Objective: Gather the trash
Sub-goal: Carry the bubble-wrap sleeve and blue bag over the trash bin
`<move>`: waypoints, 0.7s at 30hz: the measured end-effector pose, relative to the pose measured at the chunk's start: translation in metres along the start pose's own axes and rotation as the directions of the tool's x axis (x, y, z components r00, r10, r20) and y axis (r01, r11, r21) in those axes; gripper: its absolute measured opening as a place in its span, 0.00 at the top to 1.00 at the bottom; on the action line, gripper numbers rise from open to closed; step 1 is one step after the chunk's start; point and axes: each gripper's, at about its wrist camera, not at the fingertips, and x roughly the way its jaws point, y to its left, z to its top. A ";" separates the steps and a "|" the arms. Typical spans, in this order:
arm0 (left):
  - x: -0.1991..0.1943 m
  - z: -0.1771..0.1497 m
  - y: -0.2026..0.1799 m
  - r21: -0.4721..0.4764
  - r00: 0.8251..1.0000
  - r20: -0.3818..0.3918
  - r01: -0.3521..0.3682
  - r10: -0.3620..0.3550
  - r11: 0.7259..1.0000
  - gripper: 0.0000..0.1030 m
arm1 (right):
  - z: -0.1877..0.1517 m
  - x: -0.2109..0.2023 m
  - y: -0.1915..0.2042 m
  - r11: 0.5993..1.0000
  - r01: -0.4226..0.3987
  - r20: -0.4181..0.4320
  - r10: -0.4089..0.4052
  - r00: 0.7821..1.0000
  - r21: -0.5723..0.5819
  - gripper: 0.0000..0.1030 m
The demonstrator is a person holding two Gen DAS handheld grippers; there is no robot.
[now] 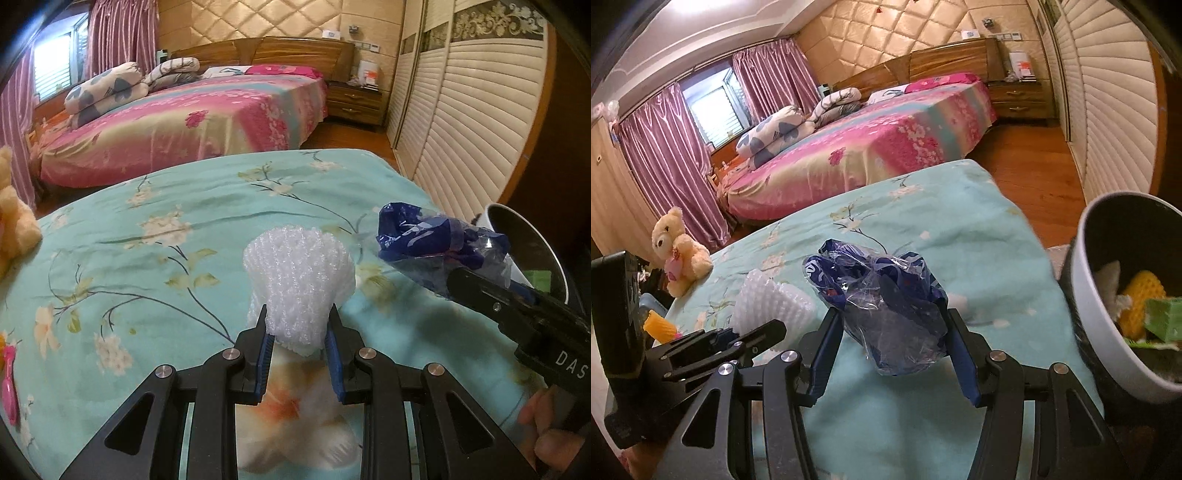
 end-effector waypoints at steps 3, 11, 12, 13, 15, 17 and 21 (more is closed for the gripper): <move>-0.005 -0.003 -0.006 0.005 1.000 0.002 0.003 -0.003 1.000 0.76 | -0.005 -0.006 -0.004 1.000 0.004 0.005 -0.004 1.000 0.010 0.45; -0.014 -0.013 -0.030 0.044 1.000 0.001 0.015 -0.015 0.999 0.76 | -0.016 -0.027 -0.014 0.999 0.019 0.026 -0.020 0.999 0.031 0.45; -0.015 -0.012 -0.032 0.049 1.000 0.002 0.019 -0.019 0.999 0.76 | -0.016 -0.030 -0.015 0.999 0.022 0.028 -0.023 0.999 0.032 0.45; -0.016 -0.012 -0.036 0.053 1.000 0.003 0.023 -0.023 0.998 0.76 | -0.017 -0.032 -0.017 0.999 0.027 0.031 -0.028 0.999 0.034 0.45; -0.017 -0.012 -0.042 0.064 1.000 0.005 0.030 -0.031 0.997 0.76 | -0.017 -0.037 -0.020 0.999 0.032 0.035 -0.034 0.999 0.041 0.45; -0.017 -0.012 -0.048 0.075 0.999 0.005 0.037 -0.037 0.997 0.76 | -0.018 -0.042 -0.026 0.998 0.039 0.041 -0.041 0.998 0.047 0.45; -0.019 -0.011 -0.062 0.100 0.999 0.005 0.051 -0.052 0.994 0.76 | -0.018 -0.053 -0.036 0.997 0.054 0.057 -0.057 0.997 0.057 0.45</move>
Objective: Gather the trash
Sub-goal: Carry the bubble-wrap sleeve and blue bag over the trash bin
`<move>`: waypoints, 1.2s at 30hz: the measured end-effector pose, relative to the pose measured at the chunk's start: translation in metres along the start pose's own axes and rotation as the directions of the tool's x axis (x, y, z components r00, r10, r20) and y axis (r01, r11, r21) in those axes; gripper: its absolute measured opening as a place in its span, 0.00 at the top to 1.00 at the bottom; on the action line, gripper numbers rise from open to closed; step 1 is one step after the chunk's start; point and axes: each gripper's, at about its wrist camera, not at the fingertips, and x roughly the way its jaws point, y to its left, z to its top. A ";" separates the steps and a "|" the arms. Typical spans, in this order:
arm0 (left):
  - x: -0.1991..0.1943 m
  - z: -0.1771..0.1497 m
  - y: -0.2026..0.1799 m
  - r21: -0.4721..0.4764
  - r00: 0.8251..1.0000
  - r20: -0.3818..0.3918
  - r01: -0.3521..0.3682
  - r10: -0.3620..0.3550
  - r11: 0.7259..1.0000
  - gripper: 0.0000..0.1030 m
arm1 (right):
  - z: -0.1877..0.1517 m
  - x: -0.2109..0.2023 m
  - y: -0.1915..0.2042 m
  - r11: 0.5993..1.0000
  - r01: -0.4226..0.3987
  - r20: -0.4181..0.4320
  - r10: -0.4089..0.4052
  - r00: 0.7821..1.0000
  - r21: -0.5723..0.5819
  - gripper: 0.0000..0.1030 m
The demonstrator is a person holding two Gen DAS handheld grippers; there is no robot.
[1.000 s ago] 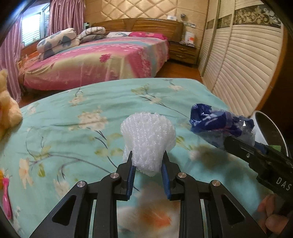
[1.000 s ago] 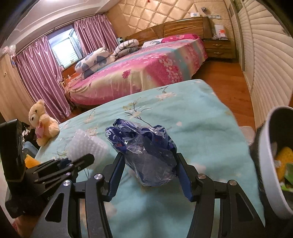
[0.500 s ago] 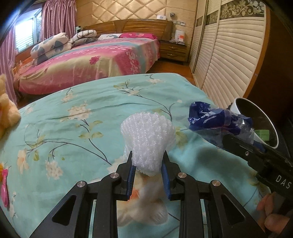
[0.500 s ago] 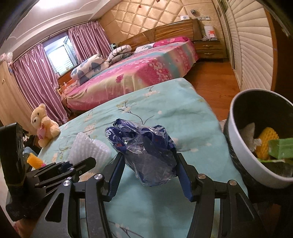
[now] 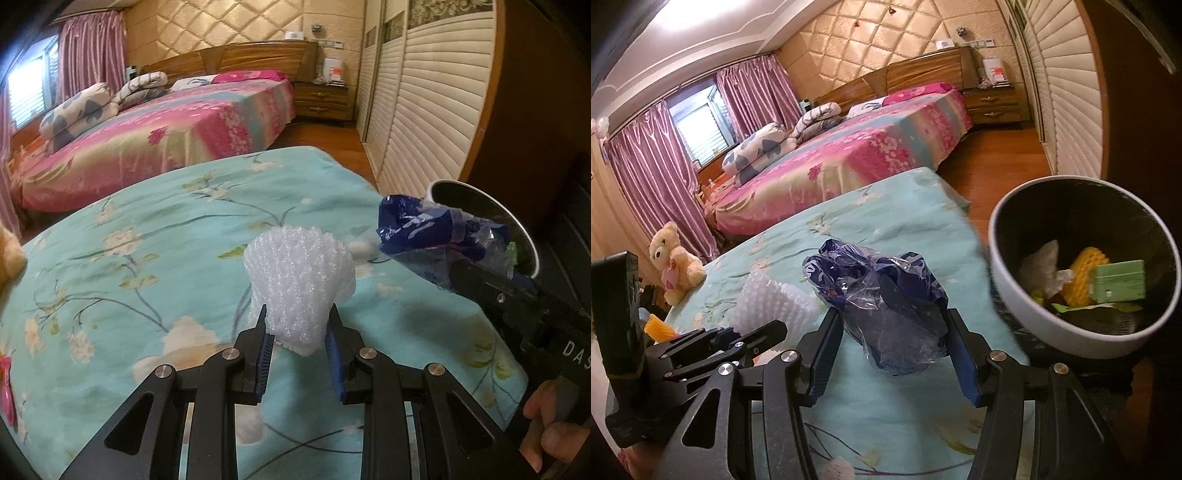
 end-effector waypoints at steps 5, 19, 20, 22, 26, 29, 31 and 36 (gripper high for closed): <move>-0.003 0.005 -0.016 0.024 1.000 0.007 0.022 -0.022 0.999 0.76 | 0.003 -0.012 -0.014 1.000 0.024 0.022 -0.024 0.999 0.017 0.45; -0.001 0.015 -0.052 0.073 0.998 0.020 0.060 -0.062 0.996 0.75 | 0.003 -0.036 -0.053 0.994 0.089 0.057 -0.093 0.994 0.068 0.45; -0.001 0.016 -0.054 0.076 0.998 0.020 0.062 -0.064 0.995 0.75 | 0.004 -0.037 -0.056 0.993 0.092 0.058 -0.096 0.994 0.070 0.45; 0.000 0.018 -0.058 0.080 0.997 0.019 0.069 -0.070 0.994 0.75 | 0.004 -0.039 -0.059 0.992 0.098 0.059 -0.102 0.993 0.073 0.45; 0.003 0.021 -0.066 0.088 0.997 0.021 0.073 -0.075 0.993 0.75 | 0.003 -0.043 -0.067 0.991 0.111 0.061 -0.116 0.991 0.080 0.45; 0.005 0.024 -0.072 0.090 0.996 0.019 0.083 -0.085 0.993 0.75 | 0.003 -0.046 -0.072 0.989 0.120 0.063 -0.125 0.990 0.083 0.45; 0.006 0.025 -0.076 0.097 0.996 0.019 0.087 -0.089 0.991 0.75 | 0.003 -0.048 -0.076 0.988 0.128 0.065 -0.133 0.989 0.087 0.45; 0.012 0.030 -0.090 0.121 0.994 0.015 0.102 -0.105 0.987 0.75 | 0.006 -0.051 -0.086 0.984 0.146 0.066 -0.153 0.986 0.102 0.45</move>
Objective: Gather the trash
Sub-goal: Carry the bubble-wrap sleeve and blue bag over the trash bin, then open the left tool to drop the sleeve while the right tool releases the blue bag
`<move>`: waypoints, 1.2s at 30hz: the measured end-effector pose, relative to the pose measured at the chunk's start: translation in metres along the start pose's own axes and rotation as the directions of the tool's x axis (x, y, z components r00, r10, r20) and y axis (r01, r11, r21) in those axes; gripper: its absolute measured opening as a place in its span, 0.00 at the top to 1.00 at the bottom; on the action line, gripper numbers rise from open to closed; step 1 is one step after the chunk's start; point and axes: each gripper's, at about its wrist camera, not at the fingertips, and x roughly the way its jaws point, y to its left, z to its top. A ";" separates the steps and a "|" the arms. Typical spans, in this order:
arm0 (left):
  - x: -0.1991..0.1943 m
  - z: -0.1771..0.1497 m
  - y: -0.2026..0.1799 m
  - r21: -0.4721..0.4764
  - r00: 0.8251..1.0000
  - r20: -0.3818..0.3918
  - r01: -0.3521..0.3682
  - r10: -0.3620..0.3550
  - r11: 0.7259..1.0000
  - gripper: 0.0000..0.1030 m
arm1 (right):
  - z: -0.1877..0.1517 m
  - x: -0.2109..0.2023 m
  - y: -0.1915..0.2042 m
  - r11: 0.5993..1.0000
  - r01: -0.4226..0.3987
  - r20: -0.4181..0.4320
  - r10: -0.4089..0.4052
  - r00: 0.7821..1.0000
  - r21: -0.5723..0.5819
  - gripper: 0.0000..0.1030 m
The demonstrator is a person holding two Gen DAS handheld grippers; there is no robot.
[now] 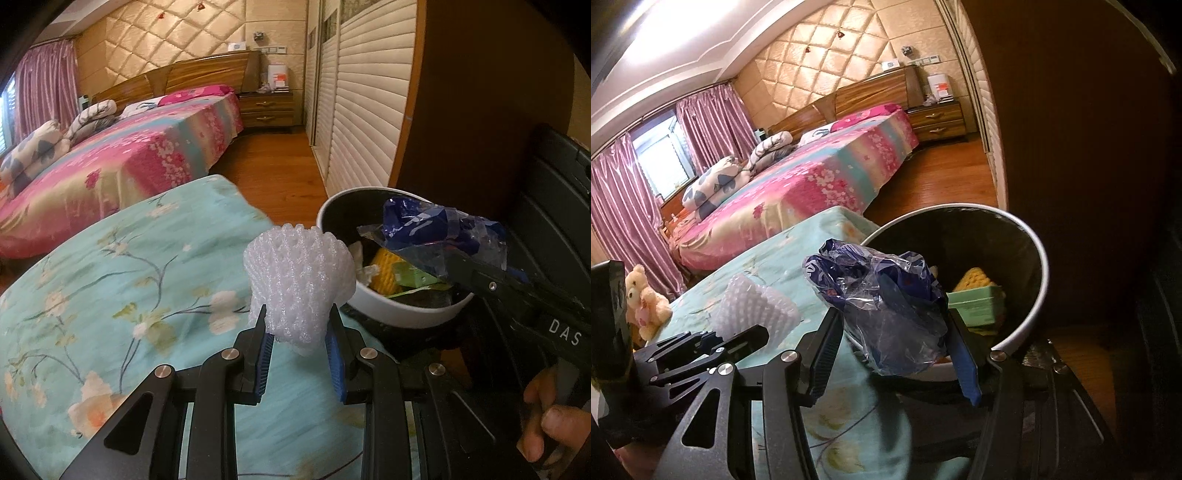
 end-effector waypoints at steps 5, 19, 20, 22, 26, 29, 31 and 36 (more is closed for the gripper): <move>0.009 0.008 -0.010 0.017 1.000 -0.003 0.013 -0.013 1.000 0.75 | 0.005 0.002 -0.012 1.000 0.025 -0.004 -0.025 1.000 0.010 0.45; 0.033 0.023 -0.024 0.024 0.999 -0.017 0.034 -0.034 0.999 0.75 | 0.017 0.011 -0.027 0.998 0.053 -0.026 -0.052 0.998 0.037 0.44; 0.034 0.023 -0.025 0.026 0.999 -0.017 0.034 -0.033 0.999 0.74 | 0.018 0.012 -0.028 0.998 0.054 -0.028 -0.052 0.998 0.039 0.44; 0.037 0.026 -0.027 0.029 0.999 -0.018 0.035 -0.034 0.999 0.74 | 0.019 0.012 -0.028 0.998 0.055 -0.031 -0.053 0.998 0.042 0.44; 0.044 0.031 -0.031 0.034 0.999 -0.023 0.038 -0.038 0.999 0.74 | 0.022 0.014 -0.029 0.997 0.057 -0.038 -0.056 0.998 0.043 0.43; 0.048 0.035 -0.033 0.038 0.999 -0.024 0.043 -0.042 0.998 0.73 | 0.022 0.015 -0.030 0.997 0.058 -0.047 -0.056 0.997 0.045 0.42; 0.052 0.037 -0.036 0.044 0.999 -0.027 0.048 -0.046 0.998 0.73 | 0.023 0.017 -0.032 0.997 0.057 -0.054 -0.055 0.997 0.048 0.42; 0.059 0.040 -0.036 0.046 0.998 -0.031 0.049 -0.048 0.998 0.72 | 0.025 0.018 -0.035 0.997 0.054 -0.063 -0.051 0.997 0.056 0.42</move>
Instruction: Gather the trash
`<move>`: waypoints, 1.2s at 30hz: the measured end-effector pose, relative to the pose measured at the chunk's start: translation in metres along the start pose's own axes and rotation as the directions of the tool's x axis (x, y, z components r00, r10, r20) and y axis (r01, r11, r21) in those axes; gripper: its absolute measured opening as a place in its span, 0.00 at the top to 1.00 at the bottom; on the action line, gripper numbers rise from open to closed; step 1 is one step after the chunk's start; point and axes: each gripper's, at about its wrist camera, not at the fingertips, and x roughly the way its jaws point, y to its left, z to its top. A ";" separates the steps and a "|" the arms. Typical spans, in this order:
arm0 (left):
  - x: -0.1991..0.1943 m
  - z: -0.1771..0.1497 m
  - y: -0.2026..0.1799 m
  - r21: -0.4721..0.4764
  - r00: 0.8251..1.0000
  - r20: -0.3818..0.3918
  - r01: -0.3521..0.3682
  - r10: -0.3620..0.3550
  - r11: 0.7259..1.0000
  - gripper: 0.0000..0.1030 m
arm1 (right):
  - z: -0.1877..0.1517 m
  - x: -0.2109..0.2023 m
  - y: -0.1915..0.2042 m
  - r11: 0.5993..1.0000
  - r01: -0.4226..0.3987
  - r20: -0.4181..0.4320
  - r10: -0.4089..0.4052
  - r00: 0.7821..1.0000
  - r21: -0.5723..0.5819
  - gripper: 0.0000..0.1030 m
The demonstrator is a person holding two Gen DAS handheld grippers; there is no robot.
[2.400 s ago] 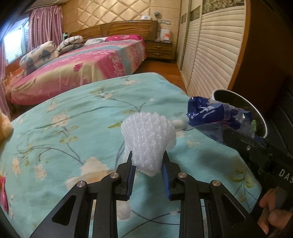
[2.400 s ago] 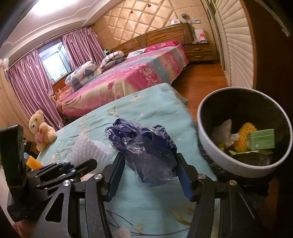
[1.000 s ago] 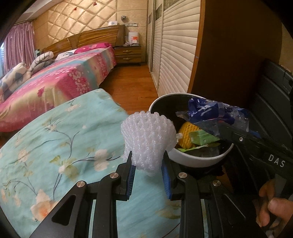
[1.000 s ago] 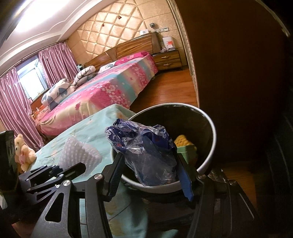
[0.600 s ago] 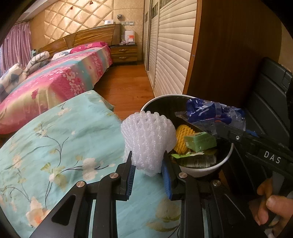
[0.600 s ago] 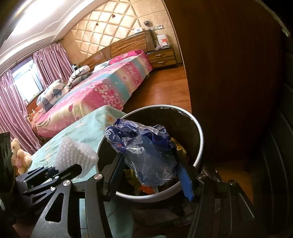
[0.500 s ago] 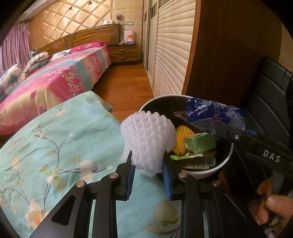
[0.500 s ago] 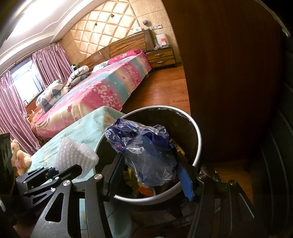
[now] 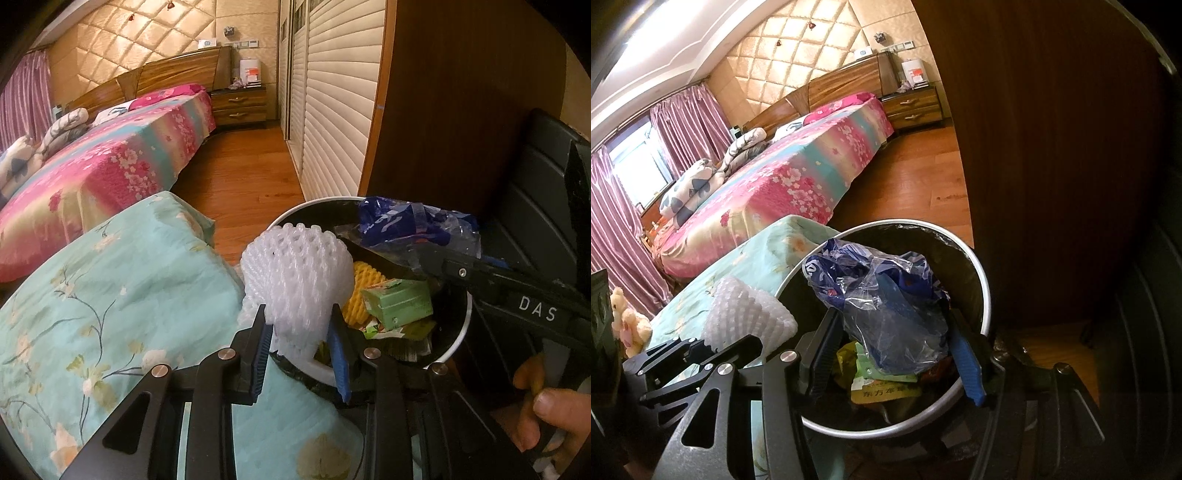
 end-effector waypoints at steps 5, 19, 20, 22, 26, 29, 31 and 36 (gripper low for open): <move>0.003 0.002 0.000 0.002 1.000 -0.001 0.002 -0.002 1.000 0.70 | 0.004 0.001 -0.002 1.000 -0.004 -0.007 0.004 1.000 0.003 0.42; -0.002 -0.003 0.001 -0.012 1.000 0.010 0.004 -0.004 1.000 0.40 | 0.004 -0.003 -0.009 0.999 -0.015 -0.015 0.016 1.000 0.052 0.24; -0.004 -0.004 0.003 -0.017 1.000 0.012 0.009 -0.009 1.000 0.40 | 0.003 -0.004 -0.009 0.998 -0.017 -0.011 0.018 1.000 0.056 0.24; -0.007 -0.006 0.005 -0.028 1.000 0.016 0.020 -0.019 0.999 0.35 | 0.002 -0.009 -0.009 0.998 -0.021 0.001 0.021 1.000 0.064 0.24; -0.017 -0.010 0.008 -0.041 0.999 0.036 0.028 -0.026 0.999 0.34 | 0.000 -0.020 -0.008 0.996 -0.029 0.036 0.026 0.999 0.080 0.24; -0.027 -0.014 0.011 -0.052 0.998 0.060 0.033 -0.030 0.998 0.34 | 0.000 -0.031 -0.006 0.995 -0.037 0.067 0.031 0.997 0.091 0.23; -0.035 -0.018 0.012 -0.055 0.997 0.077 0.031 -0.027 0.998 0.34 | 0.001 -0.037 -0.005 0.994 -0.043 0.079 0.035 0.996 0.096 0.23; -0.057 -0.045 0.027 -0.121 0.995 0.095 0.016 -0.005 0.992 0.31 | -0.010 -0.049 0.008 0.994 -0.057 0.105 0.047 0.993 0.092 0.17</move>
